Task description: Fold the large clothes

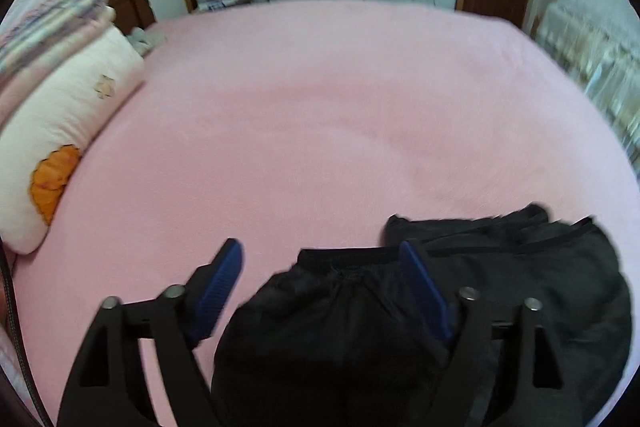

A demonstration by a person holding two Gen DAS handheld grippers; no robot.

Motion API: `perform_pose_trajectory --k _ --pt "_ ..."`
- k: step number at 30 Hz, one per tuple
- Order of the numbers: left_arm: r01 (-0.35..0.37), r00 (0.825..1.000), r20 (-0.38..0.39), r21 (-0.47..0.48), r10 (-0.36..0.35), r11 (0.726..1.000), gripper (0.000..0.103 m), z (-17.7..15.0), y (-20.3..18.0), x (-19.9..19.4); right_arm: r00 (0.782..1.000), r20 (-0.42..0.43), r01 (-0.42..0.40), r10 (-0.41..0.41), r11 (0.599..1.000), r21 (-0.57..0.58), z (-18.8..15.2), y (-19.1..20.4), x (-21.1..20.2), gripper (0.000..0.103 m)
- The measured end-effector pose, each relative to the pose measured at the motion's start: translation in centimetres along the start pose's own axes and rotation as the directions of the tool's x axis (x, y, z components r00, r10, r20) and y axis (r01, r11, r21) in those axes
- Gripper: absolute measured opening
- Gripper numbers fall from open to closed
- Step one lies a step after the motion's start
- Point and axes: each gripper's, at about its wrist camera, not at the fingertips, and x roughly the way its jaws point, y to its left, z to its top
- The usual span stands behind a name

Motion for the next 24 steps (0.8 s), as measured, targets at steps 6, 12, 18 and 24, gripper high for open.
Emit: perform_pose_trajectory --k 6,12,18,24 --pt "0.036 0.999 0.033 -0.082 -0.033 0.996 0.101 -4.5 -2.5 -6.0 0.988 -0.005 -0.156 0.156 0.985 -0.079 -2.4 9.5 -2.3 0.001" --pt "0.017 1.000 -0.014 -0.070 -0.018 0.997 0.101 -9.7 -5.9 -4.9 0.964 -0.077 -0.265 0.254 0.932 -0.246 -6.6 17.5 0.1 0.001" --pt "-0.084 0.992 -0.097 -0.044 0.080 0.996 0.103 -11.6 -4.9 0.2 0.999 -0.029 -0.040 0.032 0.928 -0.370 -8.8 15.6 3.9 0.001" --pt "-0.119 0.990 -0.082 -0.052 0.114 0.992 0.103 -12.0 -2.8 1.1 0.990 0.019 0.137 -0.138 0.942 -0.307 -8.0 6.9 5.2 0.000"
